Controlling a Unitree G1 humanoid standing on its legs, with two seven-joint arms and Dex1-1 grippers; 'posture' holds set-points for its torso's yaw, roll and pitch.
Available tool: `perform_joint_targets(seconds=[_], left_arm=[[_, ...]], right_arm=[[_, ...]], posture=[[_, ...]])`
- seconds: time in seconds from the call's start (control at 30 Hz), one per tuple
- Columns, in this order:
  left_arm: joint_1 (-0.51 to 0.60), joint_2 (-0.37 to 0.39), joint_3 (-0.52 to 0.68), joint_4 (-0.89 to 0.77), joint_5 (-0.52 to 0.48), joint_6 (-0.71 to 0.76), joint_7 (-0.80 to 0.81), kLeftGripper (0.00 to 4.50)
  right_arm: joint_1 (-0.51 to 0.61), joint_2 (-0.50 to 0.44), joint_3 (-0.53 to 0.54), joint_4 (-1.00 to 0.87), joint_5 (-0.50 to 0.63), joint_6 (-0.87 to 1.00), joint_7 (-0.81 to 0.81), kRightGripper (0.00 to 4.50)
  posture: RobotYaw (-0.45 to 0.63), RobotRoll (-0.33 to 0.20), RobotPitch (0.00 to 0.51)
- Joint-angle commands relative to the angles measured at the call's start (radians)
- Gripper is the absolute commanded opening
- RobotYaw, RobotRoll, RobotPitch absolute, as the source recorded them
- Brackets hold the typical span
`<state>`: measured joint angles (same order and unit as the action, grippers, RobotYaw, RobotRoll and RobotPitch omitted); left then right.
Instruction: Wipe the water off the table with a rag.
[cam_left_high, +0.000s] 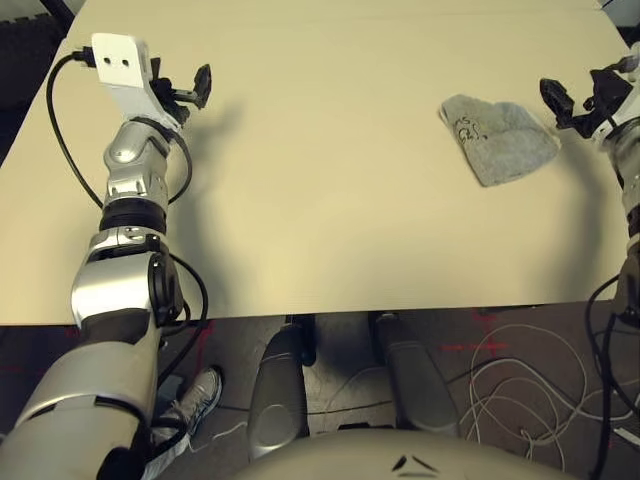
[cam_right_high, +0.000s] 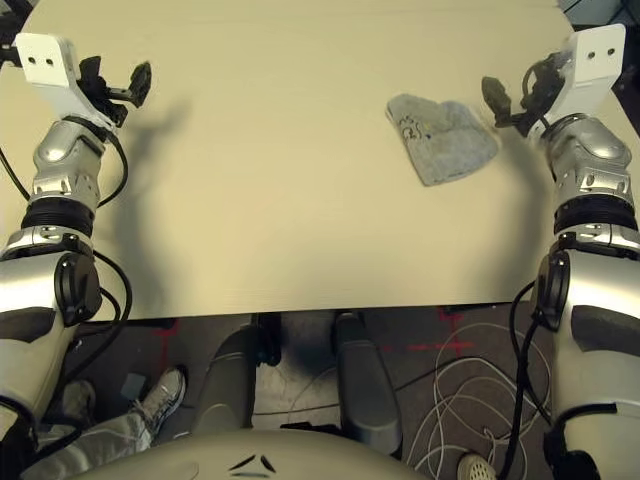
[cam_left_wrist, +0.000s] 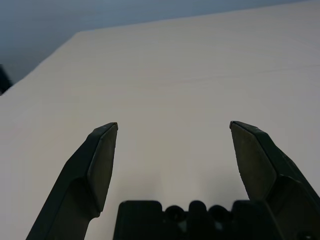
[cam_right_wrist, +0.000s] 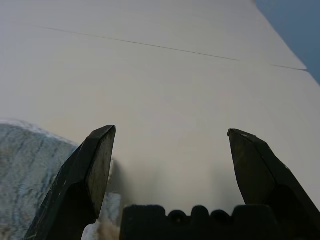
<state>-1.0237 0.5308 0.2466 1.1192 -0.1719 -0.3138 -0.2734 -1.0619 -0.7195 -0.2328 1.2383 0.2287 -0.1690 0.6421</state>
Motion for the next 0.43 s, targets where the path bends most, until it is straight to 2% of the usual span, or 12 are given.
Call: perform_joint_targets(seconds=[0.03, 0.17, 0.43], left_arm=[[0.042, 0.0, 0.018, 0.036, 0.021, -0.036, 0.091, 4.5], [0.06, -0.003, 0.024, 0.037, 0.026, -0.044, 0.126, 4.5], [0.058, -0.02, 0.021, 0.034, 0.01, -0.019, 0.072, 4.5]], right_arm=[[-0.026, 0.016, -0.022, 0.034, 0.002, 0.018, 0.089, 4.47], [-0.047, 0.038, -0.037, 0.041, -0.002, 0.036, 0.117, 4.47], [-0.061, 0.055, -0.057, 0.048, -0.009, 0.033, 0.056, 4.47]], posture=[[-0.17, 0.0, 0.286], [-0.16, 0.0, 0.281], [-0.17, 0.0, 0.265]])
